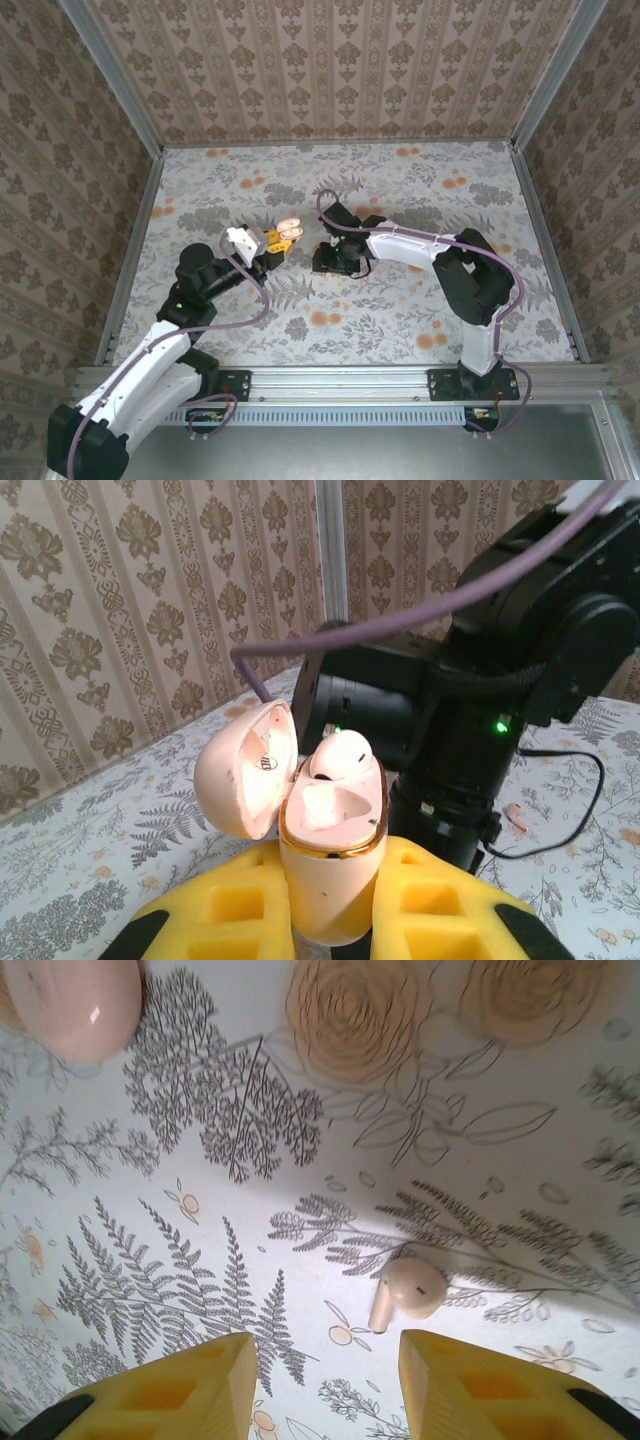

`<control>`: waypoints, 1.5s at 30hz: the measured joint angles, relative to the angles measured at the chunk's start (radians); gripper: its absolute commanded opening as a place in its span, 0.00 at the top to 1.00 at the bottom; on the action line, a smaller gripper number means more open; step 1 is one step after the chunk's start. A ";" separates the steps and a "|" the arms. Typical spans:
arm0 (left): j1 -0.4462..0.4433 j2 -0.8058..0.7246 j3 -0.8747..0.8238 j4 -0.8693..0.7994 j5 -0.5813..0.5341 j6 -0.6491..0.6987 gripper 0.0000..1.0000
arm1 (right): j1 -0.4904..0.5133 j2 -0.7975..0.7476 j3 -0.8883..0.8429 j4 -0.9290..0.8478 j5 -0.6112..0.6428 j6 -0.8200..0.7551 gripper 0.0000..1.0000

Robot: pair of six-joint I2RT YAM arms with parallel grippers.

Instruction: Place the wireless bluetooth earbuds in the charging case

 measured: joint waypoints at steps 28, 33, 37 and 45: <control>0.000 -0.003 0.000 -0.047 0.034 0.000 1.00 | -0.003 0.165 0.240 -0.244 0.065 -0.152 0.58; 0.000 -0.005 0.000 -0.049 0.034 0.000 1.00 | 0.020 0.164 0.238 -0.262 0.081 -0.135 0.58; 0.000 -0.006 0.000 -0.050 0.034 0.000 1.00 | 0.034 0.164 0.216 -0.262 0.088 -0.102 0.58; 0.000 -0.018 0.000 -0.075 0.034 0.004 1.00 | 0.047 0.164 0.194 -0.254 0.090 -0.049 0.57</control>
